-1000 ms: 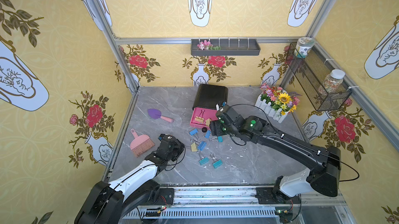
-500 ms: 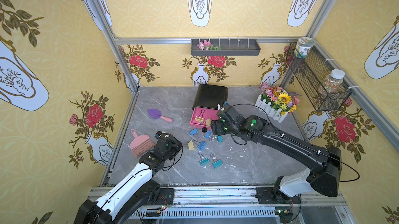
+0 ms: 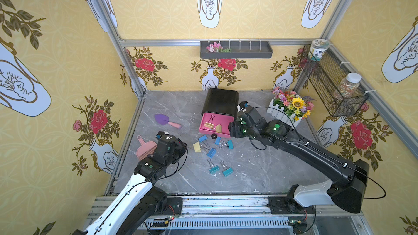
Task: Put the binder clips in the drawer according to color
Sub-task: Pick up the binder clip at the center of the board, then place the binder clip in the drawer.
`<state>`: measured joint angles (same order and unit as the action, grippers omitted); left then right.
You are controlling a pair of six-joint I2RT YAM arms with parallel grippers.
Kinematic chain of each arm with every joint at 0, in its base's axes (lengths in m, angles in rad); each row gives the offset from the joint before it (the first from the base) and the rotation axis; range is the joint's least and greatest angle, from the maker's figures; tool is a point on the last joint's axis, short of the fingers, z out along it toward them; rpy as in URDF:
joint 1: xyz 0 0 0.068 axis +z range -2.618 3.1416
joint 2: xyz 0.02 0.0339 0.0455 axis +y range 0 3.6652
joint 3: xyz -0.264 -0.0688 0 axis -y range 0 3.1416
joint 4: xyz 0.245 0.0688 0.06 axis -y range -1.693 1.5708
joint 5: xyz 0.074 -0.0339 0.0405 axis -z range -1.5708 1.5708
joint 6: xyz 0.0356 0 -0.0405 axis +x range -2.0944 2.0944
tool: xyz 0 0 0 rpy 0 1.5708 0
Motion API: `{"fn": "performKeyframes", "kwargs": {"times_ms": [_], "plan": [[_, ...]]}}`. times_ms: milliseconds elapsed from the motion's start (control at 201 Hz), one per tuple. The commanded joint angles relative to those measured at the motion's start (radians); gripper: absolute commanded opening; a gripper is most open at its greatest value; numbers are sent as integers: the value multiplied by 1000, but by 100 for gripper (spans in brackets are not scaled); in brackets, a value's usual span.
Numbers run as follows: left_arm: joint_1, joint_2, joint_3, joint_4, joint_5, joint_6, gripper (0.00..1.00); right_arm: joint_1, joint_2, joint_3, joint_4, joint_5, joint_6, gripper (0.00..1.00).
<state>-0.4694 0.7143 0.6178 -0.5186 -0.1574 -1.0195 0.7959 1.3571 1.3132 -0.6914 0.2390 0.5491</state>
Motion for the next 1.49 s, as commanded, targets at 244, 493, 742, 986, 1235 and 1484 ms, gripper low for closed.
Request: {"fn": "performKeyframes", "kwargs": {"times_ms": [244, 493, 742, 986, 1235, 1484], "plan": [[2, 82, 265, -52, 27, 69, 0, -81, -78, -38, -15, -21, -17, 81], [2, 279, 346, 140, 120, 109, 0, -90, -126, -51, -31, -1, -10, 82], [2, 507, 364, 368, 185, 120, 0, -106, -184, -70, -68, 23, -7, 82], [0, 654, 399, 462, 231, 118, 0, -121, -217, -77, -104, 49, -11, 83], [0, 680, 373, 492, 245, 120, 0, -139, -231, -84, -105, 48, -11, 84], [0, 720, 377, 524, 250, 116, 0, -139, -217, -83, -93, 33, -12, 84]]}}
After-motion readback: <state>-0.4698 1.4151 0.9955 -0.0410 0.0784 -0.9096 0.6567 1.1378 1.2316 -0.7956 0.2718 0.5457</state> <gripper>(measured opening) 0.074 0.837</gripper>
